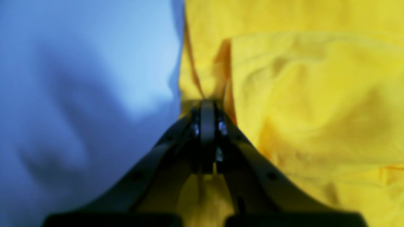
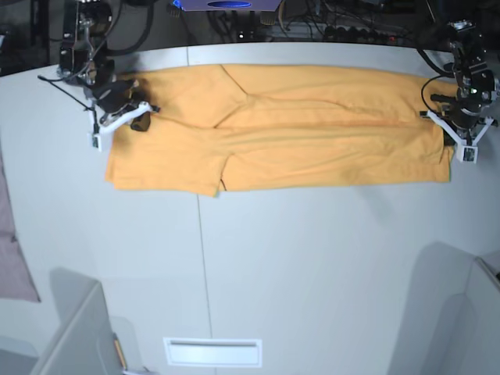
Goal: Fold the T-shirt properly
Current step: 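Release the hem and reposition both grippers over the folded edge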
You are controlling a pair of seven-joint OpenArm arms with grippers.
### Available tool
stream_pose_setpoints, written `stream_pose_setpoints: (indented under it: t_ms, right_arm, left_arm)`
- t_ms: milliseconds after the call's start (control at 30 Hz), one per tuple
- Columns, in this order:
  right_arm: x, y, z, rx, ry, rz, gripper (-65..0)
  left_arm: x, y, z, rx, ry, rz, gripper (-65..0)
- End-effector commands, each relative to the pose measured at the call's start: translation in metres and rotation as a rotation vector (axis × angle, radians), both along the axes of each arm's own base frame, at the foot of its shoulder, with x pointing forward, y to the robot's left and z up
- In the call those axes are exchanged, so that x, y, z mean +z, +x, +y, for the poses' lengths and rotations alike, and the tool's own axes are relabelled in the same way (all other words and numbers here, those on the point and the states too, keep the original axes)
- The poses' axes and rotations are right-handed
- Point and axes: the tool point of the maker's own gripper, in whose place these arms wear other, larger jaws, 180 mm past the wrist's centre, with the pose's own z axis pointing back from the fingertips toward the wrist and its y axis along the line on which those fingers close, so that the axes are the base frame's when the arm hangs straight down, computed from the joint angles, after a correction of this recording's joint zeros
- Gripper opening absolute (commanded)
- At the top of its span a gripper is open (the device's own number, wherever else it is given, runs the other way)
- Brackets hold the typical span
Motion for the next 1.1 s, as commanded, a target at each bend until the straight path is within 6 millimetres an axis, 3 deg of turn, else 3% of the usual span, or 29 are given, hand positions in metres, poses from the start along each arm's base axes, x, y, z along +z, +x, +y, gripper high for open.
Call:
stream_pose_setpoints:
  t_ms: [0, 200, 367, 467, 567, 700, 833, 967, 1000, 1067]
  right_arm:
    - [-0.01, -0.005, -0.011, -0.003, -0.047, 0.06, -65.0]
    - [0.002, 0.045, -0.024, -0.043, -0.045, -0.005, -65.0]
    - [0.025, 0.07, -0.027, -0.04, -0.032, -0.046, -65.0]
    - [0.057, 0.082, -0.021, -0.016, -0.048, -0.141, -65.0]
    - [0.088, 0.079, -0.009, 0.018, -0.062, -0.229, -65.0]
    - [0.118, 0.064, 0.008, 0.04, -0.043, -0.306, -65.0]
    - [0.11, 0.043, 0.016, 0.042, -0.002, -0.268, -65.0]
    - [0.098, 0.025, 0.025, 0.036, 0.016, -0.259, -65.0]
    - [0.098, 0.022, 0.027, 0.037, 0.016, -0.27, -65.0]
    - [0.096, 0.017, 0.035, 0.045, 0.027, -0.282, -65.0]
  left_arm:
    - [0.008, 0.014, 0.001, -0.014, 0.009, -0.031, -65.0]
    - [0.004, 0.053, -0.006, 0.017, 0.012, -0.004, -65.0]
    - [0.031, 0.083, -0.008, 0.014, 0.038, -0.05, -65.0]
    - [0.056, 0.092, -0.011, -0.002, 0.065, -0.084, -65.0]
    - [0.09, 0.09, 0.0, 0.006, 0.097, -0.15, -65.0]
    - [0.112, 0.064, 0.003, -0.06, 0.058, -0.146, -65.0]
    - [0.108, 0.036, -0.001, -0.099, 0.002, -0.165, -65.0]
    - [0.108, 0.021, -0.005, -0.096, -0.078, -0.254, -65.0]
    - [0.11, 0.02, -0.008, -0.099, -0.101, -0.281, -62.4]
    - [0.108, 0.018, -0.011, -0.09, -0.158, -0.311, -40.0]
